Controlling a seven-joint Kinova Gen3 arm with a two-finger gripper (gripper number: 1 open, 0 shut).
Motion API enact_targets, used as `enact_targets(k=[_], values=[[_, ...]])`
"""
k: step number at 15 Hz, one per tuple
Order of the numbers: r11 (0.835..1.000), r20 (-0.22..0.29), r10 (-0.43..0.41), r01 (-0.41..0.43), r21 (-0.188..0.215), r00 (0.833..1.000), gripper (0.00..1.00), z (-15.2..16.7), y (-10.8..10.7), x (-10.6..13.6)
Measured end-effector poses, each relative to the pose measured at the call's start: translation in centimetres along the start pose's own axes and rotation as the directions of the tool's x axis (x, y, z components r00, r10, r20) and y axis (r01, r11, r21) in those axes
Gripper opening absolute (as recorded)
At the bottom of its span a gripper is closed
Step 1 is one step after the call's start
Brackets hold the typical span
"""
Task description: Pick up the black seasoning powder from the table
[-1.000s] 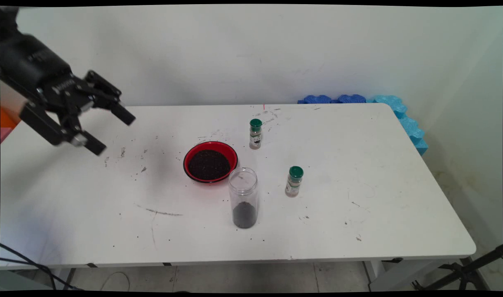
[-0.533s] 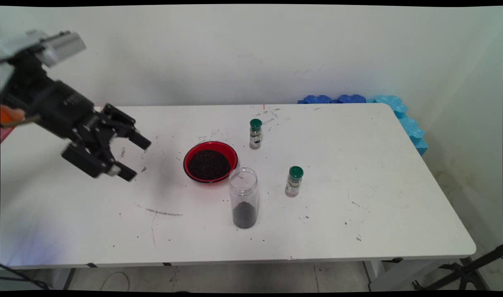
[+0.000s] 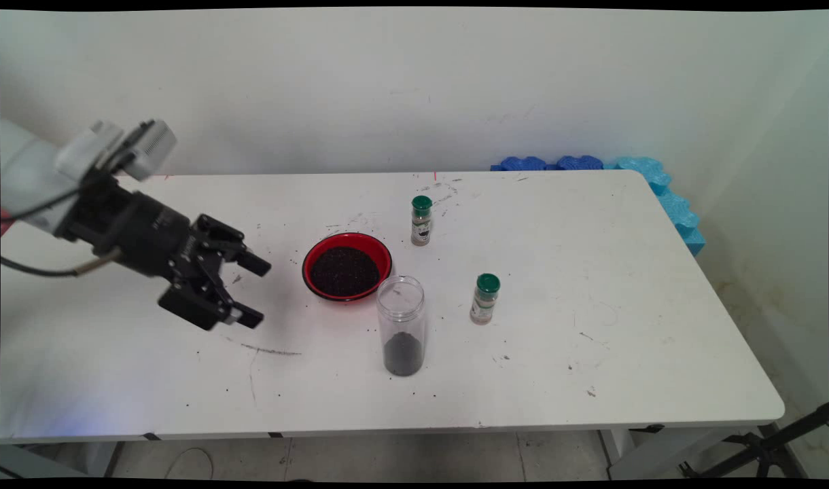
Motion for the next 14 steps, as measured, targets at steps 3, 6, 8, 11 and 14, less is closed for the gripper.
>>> enact_targets(k=[3,6,8,11,14], values=[[1.000,-0.009,-0.012,0.012,0.020,1.000,1.00,1.7,0.3,-0.8],[0.999,-0.018,-0.021,0.021,0.039,1.000,1.00,3.5,0.6,-1.5],[0.999,-0.022,-0.024,0.025,0.048,0.999,1.00,4.6,0.8,-1.8],[0.997,-0.037,-0.031,0.033,0.063,0.999,1.00,6.5,1.0,-2.0],[0.996,-0.056,-0.037,0.041,0.074,0.998,1.00,8.2,1.2,-1.9]])
